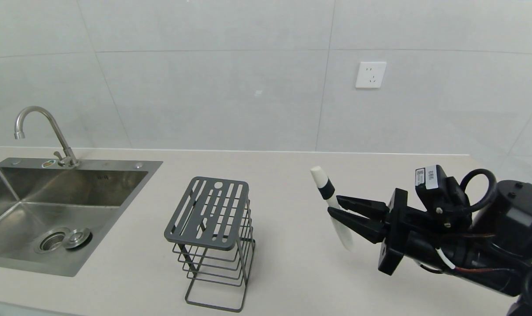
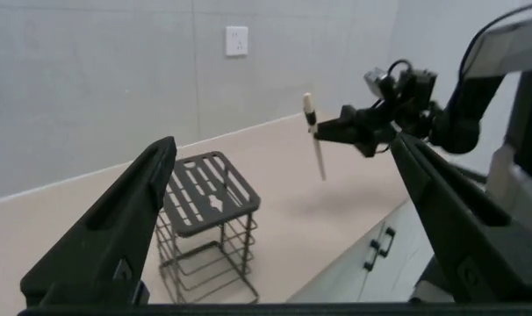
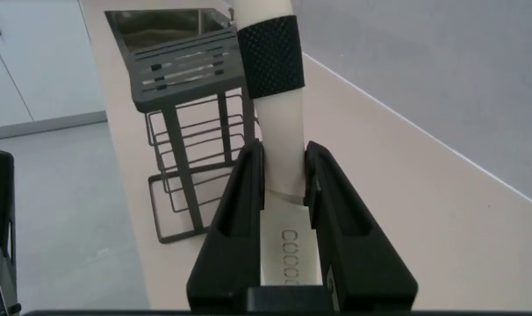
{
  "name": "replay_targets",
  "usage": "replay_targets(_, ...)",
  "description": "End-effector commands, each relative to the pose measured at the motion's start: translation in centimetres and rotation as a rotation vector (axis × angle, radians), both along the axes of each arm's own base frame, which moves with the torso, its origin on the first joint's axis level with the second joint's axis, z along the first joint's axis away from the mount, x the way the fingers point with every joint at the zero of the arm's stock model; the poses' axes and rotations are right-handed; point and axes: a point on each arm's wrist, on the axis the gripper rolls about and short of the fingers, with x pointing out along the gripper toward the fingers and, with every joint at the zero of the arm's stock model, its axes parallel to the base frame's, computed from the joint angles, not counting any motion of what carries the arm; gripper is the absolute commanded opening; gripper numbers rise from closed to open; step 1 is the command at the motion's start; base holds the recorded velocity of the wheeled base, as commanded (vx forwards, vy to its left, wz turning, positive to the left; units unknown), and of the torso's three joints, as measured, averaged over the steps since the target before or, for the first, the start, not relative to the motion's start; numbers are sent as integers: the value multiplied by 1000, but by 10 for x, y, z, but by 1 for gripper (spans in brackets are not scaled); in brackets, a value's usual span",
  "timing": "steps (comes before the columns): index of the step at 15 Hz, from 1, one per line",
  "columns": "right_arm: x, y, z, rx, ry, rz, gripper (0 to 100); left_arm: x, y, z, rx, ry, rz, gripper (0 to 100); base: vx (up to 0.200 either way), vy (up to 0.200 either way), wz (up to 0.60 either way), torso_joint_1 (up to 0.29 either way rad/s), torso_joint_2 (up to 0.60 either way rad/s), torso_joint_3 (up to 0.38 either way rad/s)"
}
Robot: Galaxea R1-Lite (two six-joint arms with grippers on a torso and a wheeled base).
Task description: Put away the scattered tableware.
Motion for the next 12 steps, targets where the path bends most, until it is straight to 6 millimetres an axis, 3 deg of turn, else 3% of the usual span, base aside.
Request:
replay_targets(1, -1, 0, 2, 8, -9, 16, 0, 58, -17, 4, 65, 86, -175, 100, 0, 0, 0, 0, 0, 0)
replay_targets(5, -2, 0, 5, 23, -23, 60, 0, 77, -35, 4, 23, 121, -314, 100, 0, 0, 0, 0, 0, 0)
replay_targets(7, 0, 2, 11, 39, -50, 62, 0, 94, -54, 1, 43, 98, -399, 100, 0, 0, 0, 0, 0, 0)
replay_targets(12, -2, 11, 22, 77, -102, 98, 0, 131, -94, -28, 230, -44, -485, 100, 0, 0, 0, 0, 0, 0)
